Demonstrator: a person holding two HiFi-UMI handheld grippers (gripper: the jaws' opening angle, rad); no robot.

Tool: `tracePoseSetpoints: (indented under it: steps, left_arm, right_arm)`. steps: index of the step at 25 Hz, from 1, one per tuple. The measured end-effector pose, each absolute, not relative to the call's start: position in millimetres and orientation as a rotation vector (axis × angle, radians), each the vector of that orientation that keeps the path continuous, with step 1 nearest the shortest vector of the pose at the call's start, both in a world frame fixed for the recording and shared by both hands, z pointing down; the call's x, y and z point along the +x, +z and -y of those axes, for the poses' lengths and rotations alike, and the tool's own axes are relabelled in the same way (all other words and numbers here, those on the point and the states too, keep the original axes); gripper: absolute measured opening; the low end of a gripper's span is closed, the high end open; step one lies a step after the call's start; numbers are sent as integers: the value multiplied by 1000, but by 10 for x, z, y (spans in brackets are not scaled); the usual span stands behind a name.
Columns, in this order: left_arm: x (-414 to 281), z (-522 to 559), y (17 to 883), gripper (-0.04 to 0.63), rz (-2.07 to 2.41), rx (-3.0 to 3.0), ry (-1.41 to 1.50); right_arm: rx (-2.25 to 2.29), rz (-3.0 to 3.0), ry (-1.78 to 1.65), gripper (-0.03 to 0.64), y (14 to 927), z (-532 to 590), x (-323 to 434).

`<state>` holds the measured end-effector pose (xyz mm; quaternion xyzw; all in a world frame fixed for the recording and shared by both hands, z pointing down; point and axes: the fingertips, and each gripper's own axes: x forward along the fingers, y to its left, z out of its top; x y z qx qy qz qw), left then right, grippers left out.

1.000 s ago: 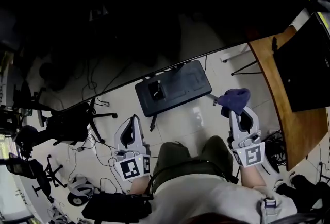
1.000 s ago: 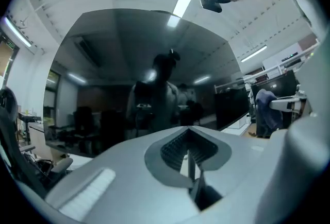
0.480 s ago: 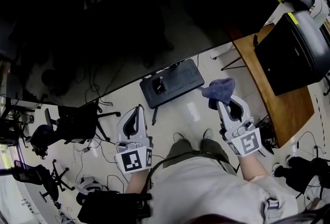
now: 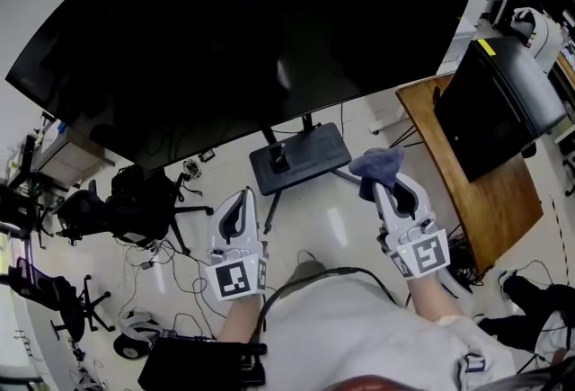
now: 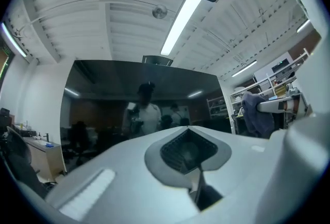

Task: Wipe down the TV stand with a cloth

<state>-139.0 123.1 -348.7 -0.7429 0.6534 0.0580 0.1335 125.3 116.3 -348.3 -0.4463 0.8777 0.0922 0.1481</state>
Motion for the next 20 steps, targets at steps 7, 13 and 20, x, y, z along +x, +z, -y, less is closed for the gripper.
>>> tracePoseSetpoints:
  steps: [7,13,20]
  left_arm:
    - [-949,-2006,-3377,2,-1942,-2149,162]
    - [-744,-2422,-3342,2,-1932,-2173,165]
    - [-966,-2814,-3526,2,-1874,-2194,217]
  right_arm:
    - [-1234,-2549,219,61,-3527,-1790,1621]
    - [-1210,-2558,220,61,-3533,-2216,1738]
    - [-1199,-2594,199,60,-3593,-2659,1335]
